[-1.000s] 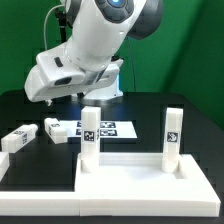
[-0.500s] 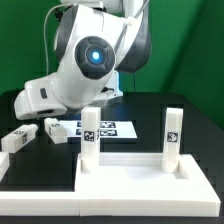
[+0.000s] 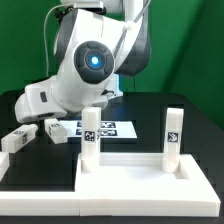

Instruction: Assemble desk

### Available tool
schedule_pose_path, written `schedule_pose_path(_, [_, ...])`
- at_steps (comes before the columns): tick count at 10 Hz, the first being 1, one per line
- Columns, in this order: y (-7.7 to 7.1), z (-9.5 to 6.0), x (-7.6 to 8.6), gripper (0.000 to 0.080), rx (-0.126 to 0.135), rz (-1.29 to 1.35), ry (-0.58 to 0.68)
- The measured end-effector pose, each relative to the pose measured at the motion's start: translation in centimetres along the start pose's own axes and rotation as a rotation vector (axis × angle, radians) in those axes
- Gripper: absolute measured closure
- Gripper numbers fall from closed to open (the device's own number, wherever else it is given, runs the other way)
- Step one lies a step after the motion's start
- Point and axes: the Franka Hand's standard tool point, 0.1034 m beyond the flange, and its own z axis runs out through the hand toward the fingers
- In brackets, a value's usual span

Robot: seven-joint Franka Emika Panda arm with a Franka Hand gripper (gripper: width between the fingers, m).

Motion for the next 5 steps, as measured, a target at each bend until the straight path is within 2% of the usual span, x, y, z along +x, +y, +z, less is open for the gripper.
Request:
schedule_pose_path(1, [-0.19, 0.13, -0.64, 0.015, 0.066, 0.035, -0.022])
schedule_pose_path(5, [0.1, 0.15, -0.81, 0.015, 0.072, 0.051, -0.028])
